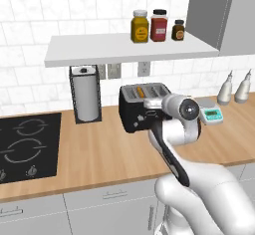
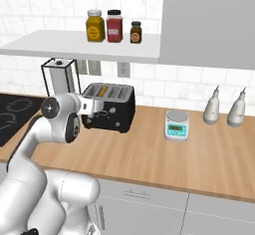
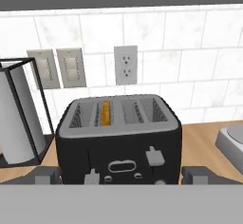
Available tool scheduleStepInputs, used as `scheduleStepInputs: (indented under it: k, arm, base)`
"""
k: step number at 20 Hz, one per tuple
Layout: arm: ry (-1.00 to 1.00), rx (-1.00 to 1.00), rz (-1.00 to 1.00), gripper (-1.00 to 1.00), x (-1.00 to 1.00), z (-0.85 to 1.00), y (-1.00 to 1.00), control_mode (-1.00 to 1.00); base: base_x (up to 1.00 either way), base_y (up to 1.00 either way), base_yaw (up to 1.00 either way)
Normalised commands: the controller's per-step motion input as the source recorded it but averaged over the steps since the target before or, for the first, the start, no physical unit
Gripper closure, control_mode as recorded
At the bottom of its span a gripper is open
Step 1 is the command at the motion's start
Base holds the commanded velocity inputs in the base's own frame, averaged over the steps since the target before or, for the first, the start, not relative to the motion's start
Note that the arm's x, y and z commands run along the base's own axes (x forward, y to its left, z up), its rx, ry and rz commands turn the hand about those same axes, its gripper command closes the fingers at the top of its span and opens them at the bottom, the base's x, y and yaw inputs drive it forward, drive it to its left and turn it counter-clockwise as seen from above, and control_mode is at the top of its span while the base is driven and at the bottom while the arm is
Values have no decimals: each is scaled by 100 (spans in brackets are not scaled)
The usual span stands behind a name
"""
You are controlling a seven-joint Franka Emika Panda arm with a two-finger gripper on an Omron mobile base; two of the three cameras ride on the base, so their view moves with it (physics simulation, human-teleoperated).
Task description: Start the toaster. Once the lever pops up, take the bread to the plate on the dining counter.
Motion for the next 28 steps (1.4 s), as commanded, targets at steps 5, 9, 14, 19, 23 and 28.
scheduleStepInputs:
  k: [5, 9, 14, 19, 23, 28]
  arm:
    - [0, 0, 0, -100, 32, 2, -11, -100]
    - [0, 0, 1, -100, 46, 0, -2, -100]
    - [1, 0, 0, -100, 31, 0, 0, -100]
    - [11, 0, 2, -100, 8, 0, 10, -100]
    - [13, 0, 2, -100, 11, 0, 23, -100]
    - [9, 0, 0, -100, 19, 0, 24, -100]
  base:
    - [0, 0, 0]
    - [0, 0, 0]
    - [0, 0, 0]
    - [0, 0, 0]
    - [0, 0, 0]
    - [0, 0, 0]
